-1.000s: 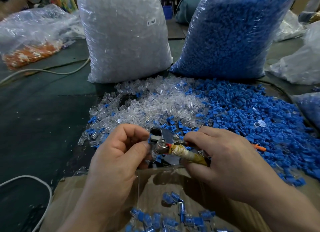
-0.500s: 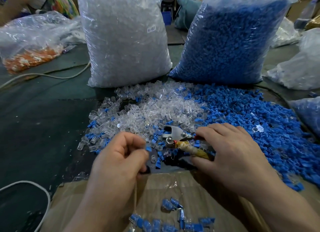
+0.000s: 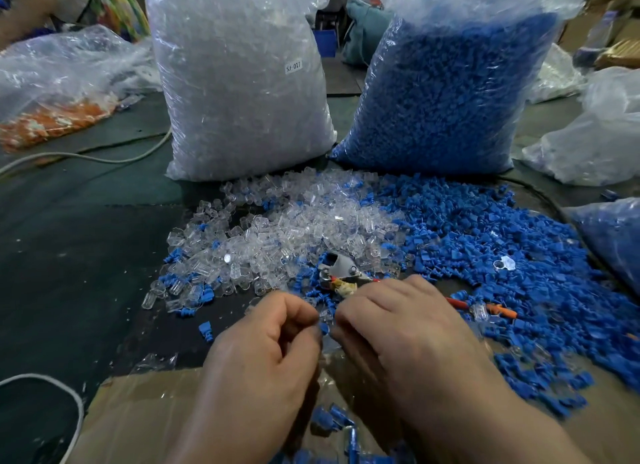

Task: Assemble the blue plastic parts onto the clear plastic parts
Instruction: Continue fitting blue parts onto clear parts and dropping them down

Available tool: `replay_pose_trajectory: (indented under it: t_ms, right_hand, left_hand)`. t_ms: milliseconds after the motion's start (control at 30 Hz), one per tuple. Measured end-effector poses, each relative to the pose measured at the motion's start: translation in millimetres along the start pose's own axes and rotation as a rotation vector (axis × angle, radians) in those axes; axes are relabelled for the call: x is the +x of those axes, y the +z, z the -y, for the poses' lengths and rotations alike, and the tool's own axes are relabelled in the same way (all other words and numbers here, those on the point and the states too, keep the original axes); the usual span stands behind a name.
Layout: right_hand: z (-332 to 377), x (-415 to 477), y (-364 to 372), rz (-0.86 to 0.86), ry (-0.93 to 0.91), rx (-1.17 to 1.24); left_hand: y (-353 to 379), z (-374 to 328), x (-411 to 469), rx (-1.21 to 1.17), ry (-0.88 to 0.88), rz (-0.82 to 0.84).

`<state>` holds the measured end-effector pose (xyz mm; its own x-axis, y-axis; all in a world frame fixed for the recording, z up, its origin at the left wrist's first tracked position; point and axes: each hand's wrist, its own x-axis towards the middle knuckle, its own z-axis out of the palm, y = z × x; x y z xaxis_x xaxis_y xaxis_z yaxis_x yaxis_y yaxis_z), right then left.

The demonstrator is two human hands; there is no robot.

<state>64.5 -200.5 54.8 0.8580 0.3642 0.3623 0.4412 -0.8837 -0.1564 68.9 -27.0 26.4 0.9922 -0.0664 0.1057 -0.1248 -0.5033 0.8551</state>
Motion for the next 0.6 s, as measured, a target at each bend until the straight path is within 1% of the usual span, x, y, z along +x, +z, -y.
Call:
replay_pose_trajectory:
  t_ms: [100,200,233,333,433,467,533,567,600]
  right_hand:
    - [1.8,-1.1,-0.7,0.036,-0.022,0.004]
    - [3.0,-2.5,4.3,0.019,-0.030,-0.002]
    - [3.0,-2.8,3.8,0.009,-0.010,0.024]
    - [4.5,-0.9,-0.3,-0.028,0.020,0.115]
    - [12.3,-1.9,0.3,-0.026,-0.017,0.174]
    - [14.7,-2.3,0.8,0.001,0.003,0.208]
    - [19.8,-1.1,-0.7,0.096,0.155,0.332]
    - [22.1,-1.1,-3.8,0.161,0.272,0.491]
    - [22.9,-0.6,-7.0,0.194,0.389,0.725]
  left_hand:
    - [-0.2,-1.1,-0.3,-0.012,0.030,-0.031]
    - [-1.9,-5.7,-1.6,0.020,0.097,-0.021]
    - [-2.9,-8.2,-2.0,-0.008,0.102,-0.009]
    - [-10.4,-12.0,0.5,-0.185,-0.010,0.028]
    - [-17.4,-11.9,4.6,-0.153,-0.090,0.178]
    - [-17.7,-12.7,5.3,-0.189,-0.113,0.216]
    - [-17.4,-13.2,6.2,-0.291,-0.103,0.226]
    - [-17.4,-12.1,5.5,-0.307,-0.047,0.229]
    - [-17.9,-10.8,5.0,-0.285,0.035,0.236]
